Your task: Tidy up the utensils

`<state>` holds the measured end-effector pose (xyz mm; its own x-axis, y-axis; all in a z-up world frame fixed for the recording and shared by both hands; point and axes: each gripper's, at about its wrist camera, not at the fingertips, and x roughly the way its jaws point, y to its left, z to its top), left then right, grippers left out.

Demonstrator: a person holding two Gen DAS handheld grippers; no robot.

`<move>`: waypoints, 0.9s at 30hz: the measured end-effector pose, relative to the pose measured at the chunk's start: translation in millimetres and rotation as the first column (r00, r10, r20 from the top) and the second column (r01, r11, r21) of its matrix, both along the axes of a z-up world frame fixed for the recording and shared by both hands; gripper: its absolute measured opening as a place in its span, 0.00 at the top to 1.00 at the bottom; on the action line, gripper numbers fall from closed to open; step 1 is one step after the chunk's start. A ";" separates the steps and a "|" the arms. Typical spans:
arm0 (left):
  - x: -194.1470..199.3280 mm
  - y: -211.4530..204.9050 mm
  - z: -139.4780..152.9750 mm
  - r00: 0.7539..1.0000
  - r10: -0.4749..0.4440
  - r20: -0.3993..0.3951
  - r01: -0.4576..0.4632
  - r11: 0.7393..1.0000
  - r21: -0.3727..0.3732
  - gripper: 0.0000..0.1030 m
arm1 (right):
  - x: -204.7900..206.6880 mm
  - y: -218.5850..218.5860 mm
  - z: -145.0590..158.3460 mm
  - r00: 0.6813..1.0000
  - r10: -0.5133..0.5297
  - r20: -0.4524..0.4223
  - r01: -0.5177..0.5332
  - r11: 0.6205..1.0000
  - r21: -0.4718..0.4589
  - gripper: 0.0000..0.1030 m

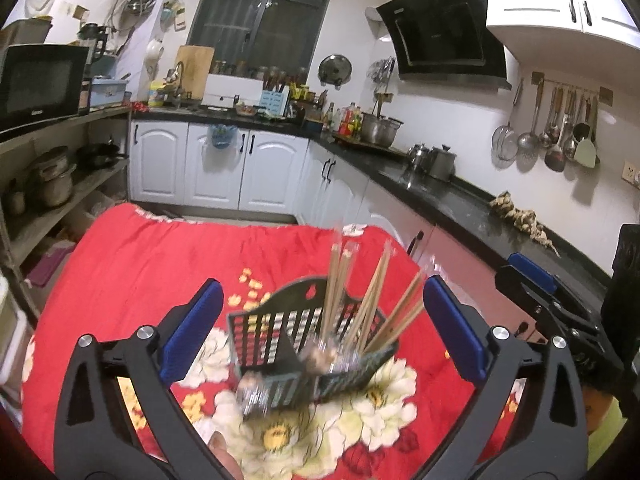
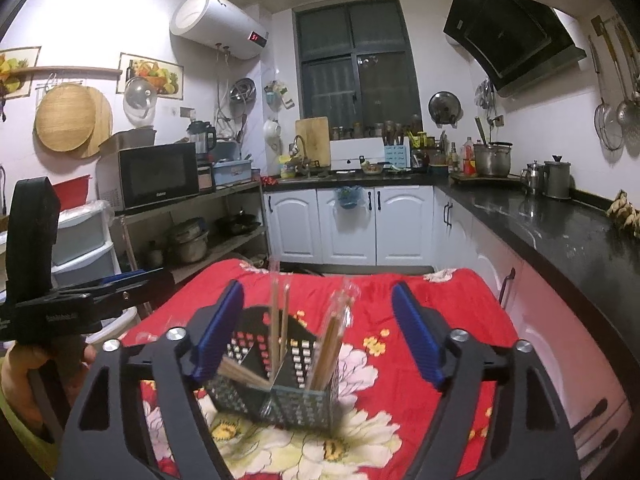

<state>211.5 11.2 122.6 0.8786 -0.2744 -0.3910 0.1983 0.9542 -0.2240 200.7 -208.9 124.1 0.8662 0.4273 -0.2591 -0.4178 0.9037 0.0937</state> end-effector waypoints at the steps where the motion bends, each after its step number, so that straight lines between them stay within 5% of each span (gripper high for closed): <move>1: -4.0 0.3 -3.9 1.000 0.005 -0.011 -0.005 1.000 0.007 0.10 | -2.7 0.4 -2.9 1.000 0.003 -0.006 -0.003 1.000 -0.004 0.21; 18: -56.4 -0.3 -80.9 0.987 0.116 -0.113 -0.103 0.988 0.112 0.10 | -44.4 8.4 -82.6 0.989 0.002 -0.147 -0.015 0.996 -0.086 0.08; 27: -86.7 -3.4 -105.7 0.983 0.184 -0.027 -0.179 0.974 0.137 0.10 | -74.1 11.2 -100.9 0.999 -0.011 -0.046 0.006 0.995 -0.101 0.06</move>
<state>124.9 7.8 16.9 0.8920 -0.0551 -0.4486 0.0127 0.9952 -0.0969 126.6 -197.7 23.3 0.8555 0.3899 -0.3407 -0.4075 0.9129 0.0215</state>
